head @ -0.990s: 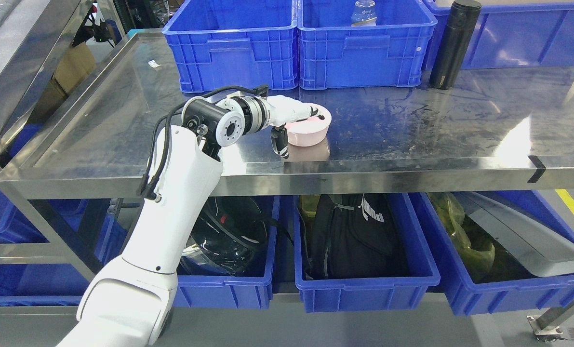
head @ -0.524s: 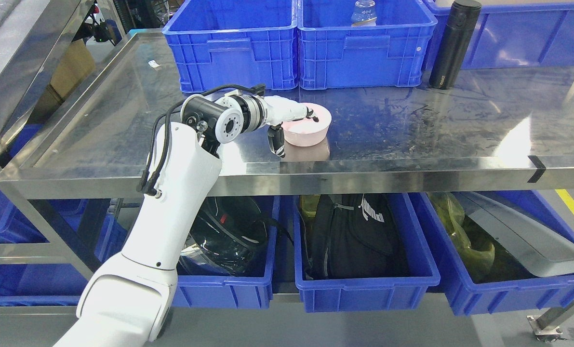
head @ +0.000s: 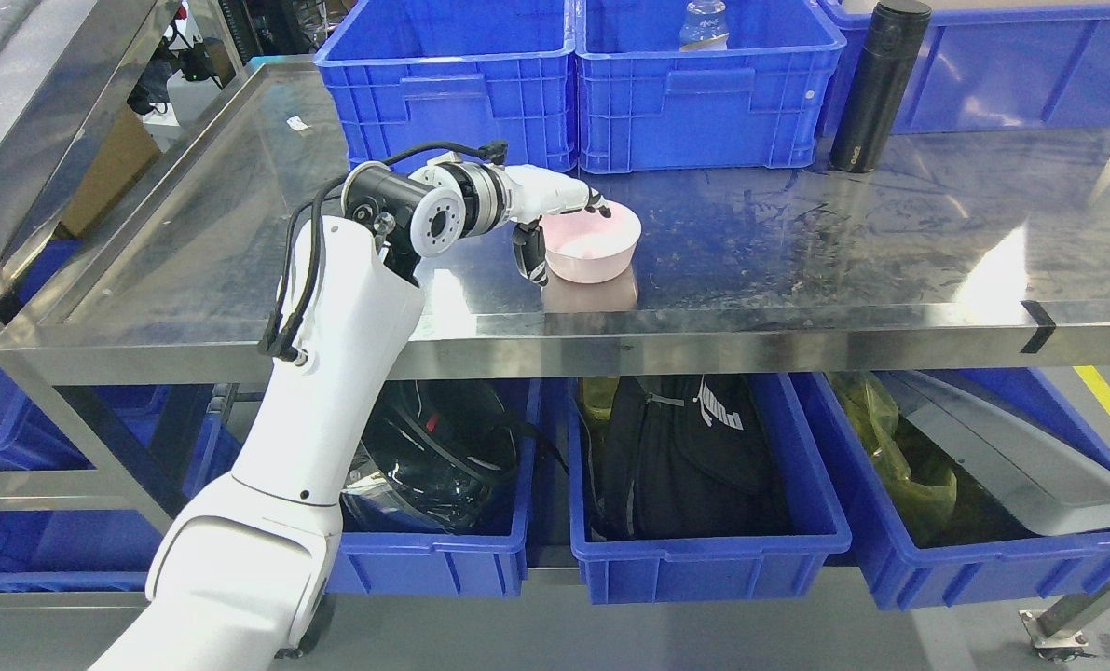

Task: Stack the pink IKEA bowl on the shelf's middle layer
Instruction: 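Close the left hand fingers around the pink bowl's rim, then lift the pink bowl off the shelf with the left hand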

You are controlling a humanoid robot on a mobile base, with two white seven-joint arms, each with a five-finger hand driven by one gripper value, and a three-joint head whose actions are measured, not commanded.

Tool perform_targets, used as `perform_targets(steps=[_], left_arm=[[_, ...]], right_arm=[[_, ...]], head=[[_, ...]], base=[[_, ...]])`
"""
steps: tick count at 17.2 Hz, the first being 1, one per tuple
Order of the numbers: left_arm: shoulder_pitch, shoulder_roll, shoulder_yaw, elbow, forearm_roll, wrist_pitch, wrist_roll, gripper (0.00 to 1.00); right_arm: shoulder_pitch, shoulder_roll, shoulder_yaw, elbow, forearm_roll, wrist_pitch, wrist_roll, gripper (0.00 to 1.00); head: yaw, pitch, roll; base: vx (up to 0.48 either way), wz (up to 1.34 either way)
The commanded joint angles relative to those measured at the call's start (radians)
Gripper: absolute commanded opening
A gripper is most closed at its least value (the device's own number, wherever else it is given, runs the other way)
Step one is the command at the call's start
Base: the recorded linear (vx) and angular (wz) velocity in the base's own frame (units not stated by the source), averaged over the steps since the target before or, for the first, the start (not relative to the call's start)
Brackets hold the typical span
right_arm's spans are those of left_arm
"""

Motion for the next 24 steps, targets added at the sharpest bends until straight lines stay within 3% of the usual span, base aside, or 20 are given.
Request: perform_targets(steps=[1, 8, 12, 14, 16, 20, 23, 24], left_arm=[[0.019, 0.001, 0.001, 0.019, -0.023, -0.009, -0.002, 0.86], [0.063, -0.030, -0.015, 0.040, -0.026, -0.049, 0.001, 0.78], [0.054, -0.028, 0.017, 0.059, -0.025, -0.087, 0.000, 0.60], [0.052, -0.027, 0.083, 0.076, -0.023, -0.194, -0.004, 0.34], [0.051, -0.031, 0.184, 0.118, -0.023, -0.311, -0.004, 0.17], [0.049, -0.033, 0.295, 0.126, -0.013, -0.418, 0.003, 0.05], [0.039, -0.044, 0.375, 0.122, 0.106, -0.651, 0.000, 0.00], [0.040, -0.044, 0.395, 0.102, 0.119, -0.658, 0.001, 0.00]], right_arm=[[0.005, -0.017, 0.000, -0.017, 0.000, -0.001, 0.000, 1.00], [0.005, -0.017, 0.000, -0.017, 0.000, -0.001, 0.000, 1.00], [0.003, -0.017, 0.000, -0.017, 0.000, -0.001, 0.000, 1.00], [0.003, -0.017, 0.000, -0.017, 0.000, -0.001, 0.000, 1.00], [0.005, -0.017, 0.000, -0.017, 0.000, -0.001, 0.000, 1.00], [0.003, -0.017, 0.000, -0.017, 0.000, -0.001, 0.000, 1.00], [0.005, -0.017, 0.000, -0.017, 0.000, -0.001, 0.000, 1.00], [0.005, -0.017, 0.000, -0.017, 0.000, -0.001, 0.000, 1.00]], head=[[0.0000, 0.000, 0.000], [0.0000, 0.000, 0.000], [0.0000, 0.000, 0.000], [0.0000, 0.000, 0.000], [0.0000, 0.000, 0.000], [0.0000, 0.000, 0.000], [0.0000, 0.000, 0.000], [0.0000, 0.000, 0.000]], base=[[0.000, 0.00], [0.000, 0.00], [0.000, 0.00], [0.000, 0.02], [-0.003, 0.03], [0.000, 0.00], [0.000, 0.00], [0.000, 0.00]])
